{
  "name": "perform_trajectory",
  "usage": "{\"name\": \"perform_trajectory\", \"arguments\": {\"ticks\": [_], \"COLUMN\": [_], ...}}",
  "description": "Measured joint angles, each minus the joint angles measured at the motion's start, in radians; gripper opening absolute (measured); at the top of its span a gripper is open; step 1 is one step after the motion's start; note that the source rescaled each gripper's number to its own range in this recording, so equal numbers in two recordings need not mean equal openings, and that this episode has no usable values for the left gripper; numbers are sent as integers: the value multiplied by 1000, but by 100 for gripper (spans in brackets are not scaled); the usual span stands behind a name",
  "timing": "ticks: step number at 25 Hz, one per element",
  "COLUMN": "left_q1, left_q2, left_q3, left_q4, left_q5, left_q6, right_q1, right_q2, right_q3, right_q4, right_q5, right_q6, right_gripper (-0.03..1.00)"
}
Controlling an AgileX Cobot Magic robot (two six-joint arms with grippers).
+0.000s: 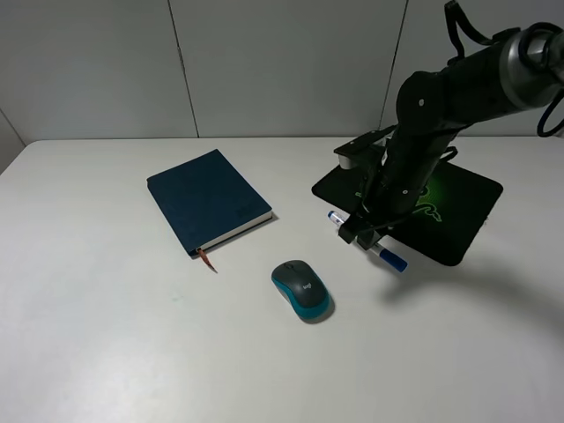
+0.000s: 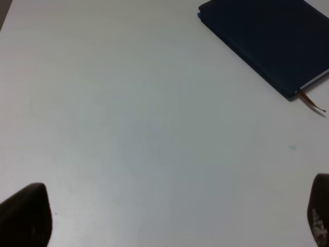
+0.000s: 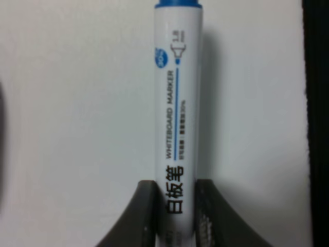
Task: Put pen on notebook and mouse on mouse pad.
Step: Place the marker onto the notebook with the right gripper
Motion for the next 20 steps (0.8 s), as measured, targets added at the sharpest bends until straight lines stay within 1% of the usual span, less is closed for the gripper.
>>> {"name": "perform_trajectory", "arguments": {"ticks": [8,10,15,20], "left_q1": [0,0,0,0], "left_q2": [0,0,0,0], "left_q3": [0,0,0,0], "left_q4": [0,0,0,0], "left_q5": [0,0,0,0], "left_q6": [0,0,0,0], "right_q1": [8,31,109,168], "right_q2": [0,0,0,19], "right_q3": [-133,-168,-251,-353], "right_q4": [-8,-23,-84,-97], "right_q5": [138,163,203,239], "right_q6": [38,52,134,167], "right_gripper": [0,0,0,0]}}
